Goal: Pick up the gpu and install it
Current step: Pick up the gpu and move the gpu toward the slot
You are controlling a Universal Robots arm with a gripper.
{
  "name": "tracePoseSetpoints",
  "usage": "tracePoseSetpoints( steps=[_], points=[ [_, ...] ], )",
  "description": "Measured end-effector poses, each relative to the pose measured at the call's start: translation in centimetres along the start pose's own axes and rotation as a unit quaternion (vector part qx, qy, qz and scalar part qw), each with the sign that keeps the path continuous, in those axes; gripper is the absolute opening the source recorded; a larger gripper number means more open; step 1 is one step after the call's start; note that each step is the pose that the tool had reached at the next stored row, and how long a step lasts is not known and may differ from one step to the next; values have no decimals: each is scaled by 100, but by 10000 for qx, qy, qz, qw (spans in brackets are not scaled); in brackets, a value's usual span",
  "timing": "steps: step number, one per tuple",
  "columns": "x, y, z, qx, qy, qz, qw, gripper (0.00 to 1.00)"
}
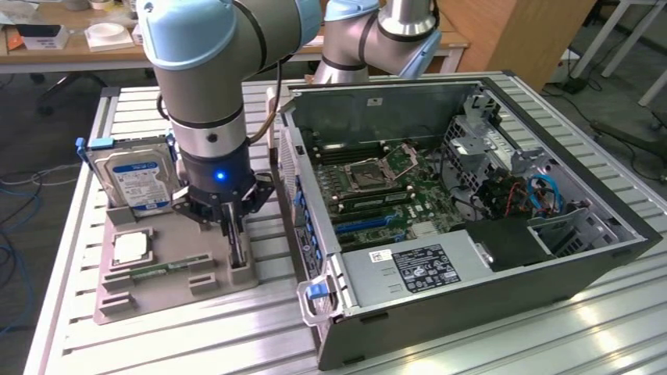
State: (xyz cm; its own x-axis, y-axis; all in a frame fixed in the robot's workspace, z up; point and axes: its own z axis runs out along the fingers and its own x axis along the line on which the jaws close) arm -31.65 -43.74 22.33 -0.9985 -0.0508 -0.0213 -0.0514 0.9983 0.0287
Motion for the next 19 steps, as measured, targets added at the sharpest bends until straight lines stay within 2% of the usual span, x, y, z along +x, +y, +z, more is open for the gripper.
tracePoseSetpoints(
  steps=[13,19],
  points=[
    [0,0,0,0,0,0,10000,27],
    [0,0,-43,-41,-2,1,10000,27]
  ],
)
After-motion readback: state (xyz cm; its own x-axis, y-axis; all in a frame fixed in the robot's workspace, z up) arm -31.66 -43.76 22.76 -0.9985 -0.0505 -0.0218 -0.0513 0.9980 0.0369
